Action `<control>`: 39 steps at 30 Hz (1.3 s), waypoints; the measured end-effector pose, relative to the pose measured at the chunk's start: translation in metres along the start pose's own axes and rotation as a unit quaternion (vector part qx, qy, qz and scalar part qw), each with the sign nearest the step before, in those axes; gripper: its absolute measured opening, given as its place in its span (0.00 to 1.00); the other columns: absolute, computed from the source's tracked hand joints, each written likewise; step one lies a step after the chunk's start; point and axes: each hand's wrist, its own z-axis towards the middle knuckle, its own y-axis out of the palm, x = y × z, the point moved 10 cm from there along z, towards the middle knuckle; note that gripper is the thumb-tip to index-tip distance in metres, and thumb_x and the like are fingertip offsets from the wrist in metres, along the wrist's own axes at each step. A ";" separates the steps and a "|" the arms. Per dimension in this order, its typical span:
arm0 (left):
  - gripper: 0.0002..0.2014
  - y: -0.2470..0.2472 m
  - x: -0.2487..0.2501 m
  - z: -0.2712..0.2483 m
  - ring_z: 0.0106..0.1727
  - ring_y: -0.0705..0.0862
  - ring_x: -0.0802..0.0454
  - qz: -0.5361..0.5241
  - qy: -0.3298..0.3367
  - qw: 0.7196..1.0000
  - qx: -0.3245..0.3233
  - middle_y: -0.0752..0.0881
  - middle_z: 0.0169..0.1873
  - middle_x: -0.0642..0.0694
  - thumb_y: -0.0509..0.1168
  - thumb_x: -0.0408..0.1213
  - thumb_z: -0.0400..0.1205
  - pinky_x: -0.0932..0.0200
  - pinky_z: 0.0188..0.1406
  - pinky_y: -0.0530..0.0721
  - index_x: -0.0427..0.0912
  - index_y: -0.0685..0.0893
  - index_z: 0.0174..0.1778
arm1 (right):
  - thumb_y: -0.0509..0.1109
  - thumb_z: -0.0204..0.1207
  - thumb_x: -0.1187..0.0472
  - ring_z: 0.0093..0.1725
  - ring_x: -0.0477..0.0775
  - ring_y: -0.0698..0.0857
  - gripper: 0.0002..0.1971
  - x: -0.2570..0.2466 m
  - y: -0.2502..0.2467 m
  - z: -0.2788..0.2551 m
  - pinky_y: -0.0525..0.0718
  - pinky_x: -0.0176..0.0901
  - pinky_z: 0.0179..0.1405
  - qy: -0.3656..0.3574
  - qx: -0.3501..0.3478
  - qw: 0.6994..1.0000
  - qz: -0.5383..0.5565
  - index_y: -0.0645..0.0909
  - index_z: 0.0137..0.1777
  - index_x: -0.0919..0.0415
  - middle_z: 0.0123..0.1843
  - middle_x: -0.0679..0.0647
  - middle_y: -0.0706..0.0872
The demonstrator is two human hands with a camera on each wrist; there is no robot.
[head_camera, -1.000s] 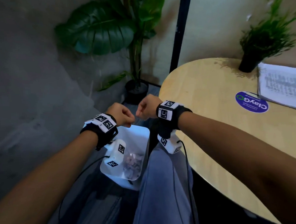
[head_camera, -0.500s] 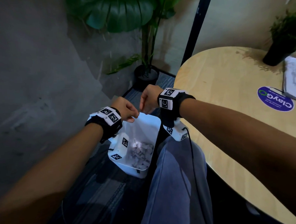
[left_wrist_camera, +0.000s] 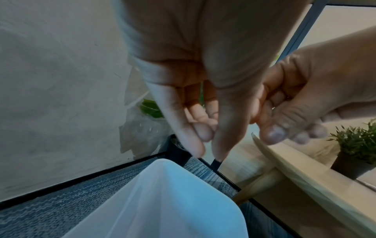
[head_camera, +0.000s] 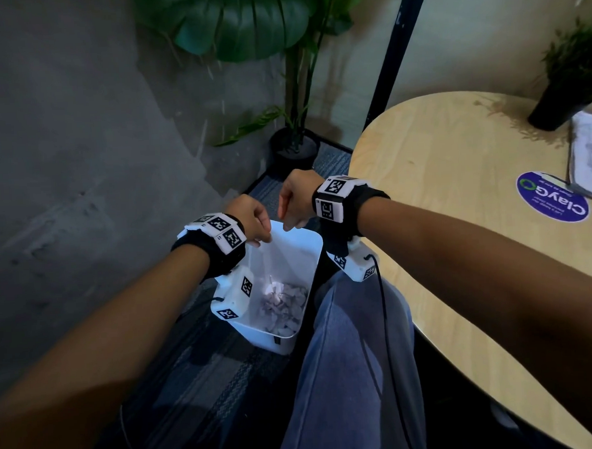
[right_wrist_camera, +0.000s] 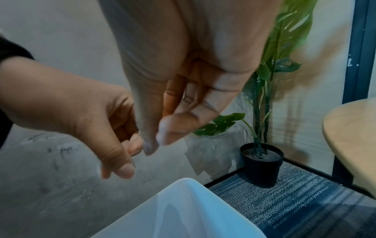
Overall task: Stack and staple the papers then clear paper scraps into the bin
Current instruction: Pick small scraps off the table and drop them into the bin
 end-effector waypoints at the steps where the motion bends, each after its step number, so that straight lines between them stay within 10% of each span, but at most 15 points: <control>1: 0.14 0.000 0.000 0.000 0.26 0.82 0.51 0.003 0.001 1.000 -0.003 0.82 0.26 0.42 0.74 0.22 0.71 0.61 0.31 0.87 0.39 0.79 0.26 | 0.81 0.62 0.68 0.20 0.40 0.84 0.10 -0.001 0.000 0.001 0.86 0.33 0.31 -0.001 0.003 1.000 -0.010 0.84 0.30 0.55 0.20 0.47 0.86; 7: 0.07 0.004 -0.002 -0.001 0.31 0.84 0.46 0.007 -0.003 1.000 -0.011 0.86 0.30 0.36 0.71 0.22 0.74 0.58 0.40 0.88 0.35 0.86 0.33 | 0.78 0.64 0.71 0.39 0.51 0.90 0.08 -0.001 0.004 0.004 0.89 0.37 0.42 -0.010 -0.006 1.000 -0.017 0.88 0.35 0.56 0.38 0.56 0.91; 15: 0.12 0.009 -0.006 -0.001 0.21 0.80 0.52 0.078 -0.016 0.997 -0.009 0.83 0.22 0.44 0.76 0.39 0.72 0.62 0.27 0.82 0.37 0.84 0.28 | 0.79 0.68 0.60 0.34 0.48 0.90 0.08 0.000 0.005 0.000 0.91 0.42 0.41 -0.012 -0.004 1.000 0.011 0.89 0.42 0.64 0.37 0.55 0.92; 21: 0.08 0.024 0.003 -0.007 0.25 0.79 0.56 0.152 0.035 0.986 -0.060 0.85 0.39 0.42 0.63 0.29 0.81 0.62 0.30 0.84 0.39 0.85 0.51 | 0.75 0.66 0.72 0.44 0.55 0.92 0.08 -0.003 0.011 0.001 0.91 0.48 0.49 -0.006 -0.019 0.999 -0.028 0.91 0.43 0.63 0.42 0.60 0.93; 29: 0.20 0.006 0.008 -0.010 0.23 0.77 0.52 0.213 0.019 0.977 -0.001 0.78 0.20 0.47 0.66 0.44 0.80 0.64 0.24 0.72 0.39 0.78 0.23 | 0.74 0.73 0.51 0.23 0.47 0.85 0.16 -0.004 -0.017 -0.010 0.88 0.39 0.33 -0.019 0.080 0.997 -0.013 0.87 0.34 0.65 0.27 0.54 0.89; 32: 0.07 0.002 0.029 -0.016 0.28 0.79 0.48 0.217 0.055 0.975 -0.001 0.81 0.30 0.44 0.60 0.34 0.84 0.61 0.26 0.75 0.36 0.82 0.51 | 0.67 0.79 0.57 0.30 0.51 0.87 0.13 0.004 -0.026 -0.024 0.87 0.41 0.42 -0.022 0.072 0.997 0.015 0.86 0.38 0.64 0.37 0.57 0.92; 34: 0.21 0.008 0.043 -0.021 0.35 0.81 0.45 0.210 0.080 0.974 -0.030 0.81 0.50 0.39 0.59 0.27 0.82 0.55 0.31 0.83 0.45 0.73 0.71 | 0.63 0.80 0.62 0.36 0.55 0.88 0.09 0.017 -0.030 -0.041 0.86 0.41 0.45 -0.011 0.060 0.997 0.047 0.86 0.47 0.60 0.46 0.58 0.92; 39: 0.29 0.020 0.108 -0.042 0.65 0.77 0.38 0.275 0.165 0.947 -0.010 0.73 0.68 0.35 0.66 0.35 0.79 0.52 0.64 0.75 0.48 0.67 0.78 | 0.64 0.80 0.64 0.49 0.56 0.91 0.11 0.071 -0.048 -0.097 0.85 0.41 0.48 0.030 0.104 0.989 0.102 0.86 0.57 0.58 0.52 0.56 0.91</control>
